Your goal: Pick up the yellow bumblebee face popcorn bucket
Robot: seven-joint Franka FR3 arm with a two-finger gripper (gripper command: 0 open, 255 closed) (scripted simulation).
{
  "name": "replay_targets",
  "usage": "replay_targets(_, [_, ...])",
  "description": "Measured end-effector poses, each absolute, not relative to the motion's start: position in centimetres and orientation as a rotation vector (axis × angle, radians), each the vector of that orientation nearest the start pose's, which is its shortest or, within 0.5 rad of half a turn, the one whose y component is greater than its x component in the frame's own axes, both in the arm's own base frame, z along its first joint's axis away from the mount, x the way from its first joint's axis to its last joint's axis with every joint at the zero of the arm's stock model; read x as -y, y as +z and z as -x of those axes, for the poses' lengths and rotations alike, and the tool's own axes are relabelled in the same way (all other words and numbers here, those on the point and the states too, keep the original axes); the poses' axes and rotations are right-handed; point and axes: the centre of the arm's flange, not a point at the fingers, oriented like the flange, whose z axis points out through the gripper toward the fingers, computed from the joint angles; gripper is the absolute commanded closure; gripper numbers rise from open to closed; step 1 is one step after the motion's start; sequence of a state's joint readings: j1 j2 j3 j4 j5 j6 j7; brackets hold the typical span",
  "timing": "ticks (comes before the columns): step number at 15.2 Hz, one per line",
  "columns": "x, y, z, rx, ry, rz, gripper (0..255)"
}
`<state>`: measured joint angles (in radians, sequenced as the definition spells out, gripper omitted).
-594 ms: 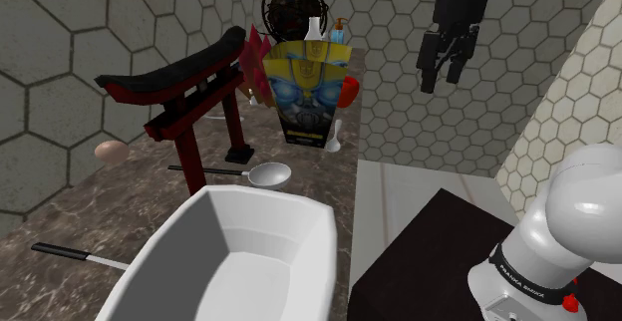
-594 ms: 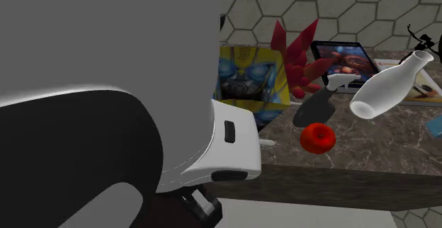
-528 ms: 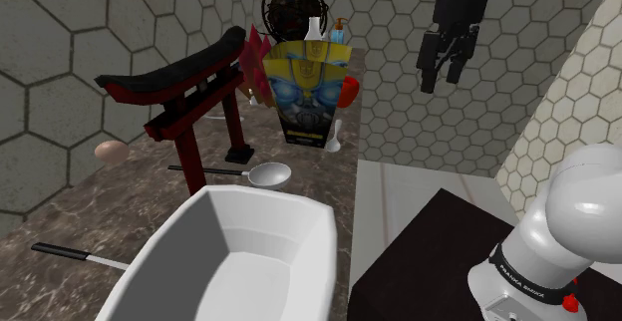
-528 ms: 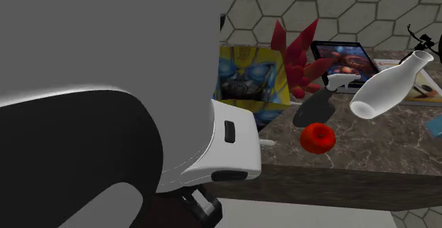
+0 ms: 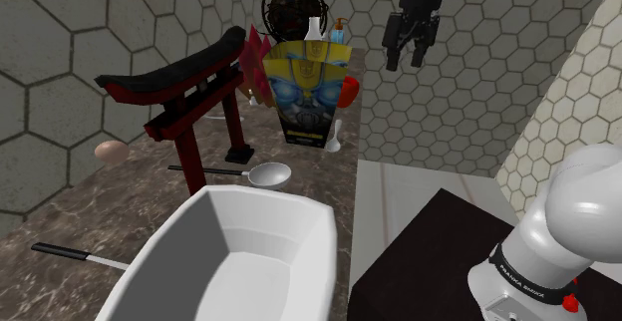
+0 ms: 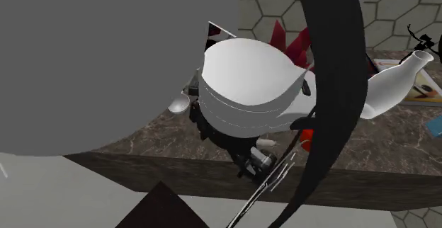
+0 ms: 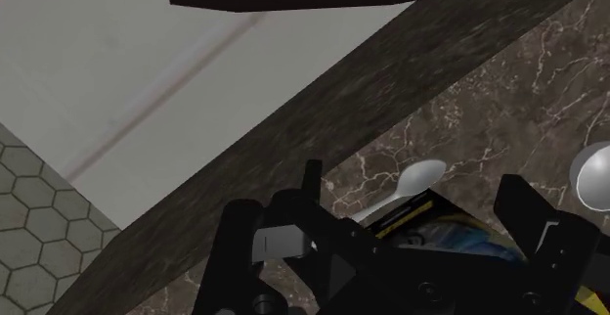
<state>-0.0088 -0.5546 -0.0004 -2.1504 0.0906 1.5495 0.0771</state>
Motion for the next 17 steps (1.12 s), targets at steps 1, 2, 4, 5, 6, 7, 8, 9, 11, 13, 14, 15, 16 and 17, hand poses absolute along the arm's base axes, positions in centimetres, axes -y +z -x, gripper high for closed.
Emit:
replay_targets(1, [-0.2, 60.8, -38.6, -0.129, 0.065, 3.038, 0])
replay_targets(2, [0.2, 60.8, -39.6, -0.125, 0.056, 3.028, 0])
replay_targets(4, [1.0, 60.9, -42.0, -0.118, 0.036, 3.006, 0])
replay_targets(5, [1.5, 61.0, -43.2, -0.116, 0.026, 2.996, 0])
replay_targets(6, [2.2, 61.3, -44.4, -0.112, 0.016, 2.986, 0])
replay_targets(7, [2.6, 61.4, -45.5, -0.110, 0.006, 2.976, 0])
replay_targets(8, [3.0, 61.6, -46.4, -0.106, -0.003, 2.965, 0])
replay_targets(9, [3.3, 61.7, -47.7, -0.103, -0.013, 2.954, 0])
replay_targets(11, [4.0, 62.1, -50.4, -0.097, -0.032, 2.933, 0])
replay_targets(13, [4.9, 62.4, -52.8, -0.091, -0.050, 2.912, 0])
replay_targets(14, [5.1, 62.4, -53.4, -0.089, -0.055, 2.906, 0])
replay_targets(15, [5.1, 62.1, -53.7, -0.088, -0.058, 2.903, 0])
replay_targets(16, [5.1, 61.7, -53.9, -0.087, -0.059, 2.901, 0])
replay_targets(17, [5.1, 61.3, -54.0, -0.087, -0.060, 2.901, 0])
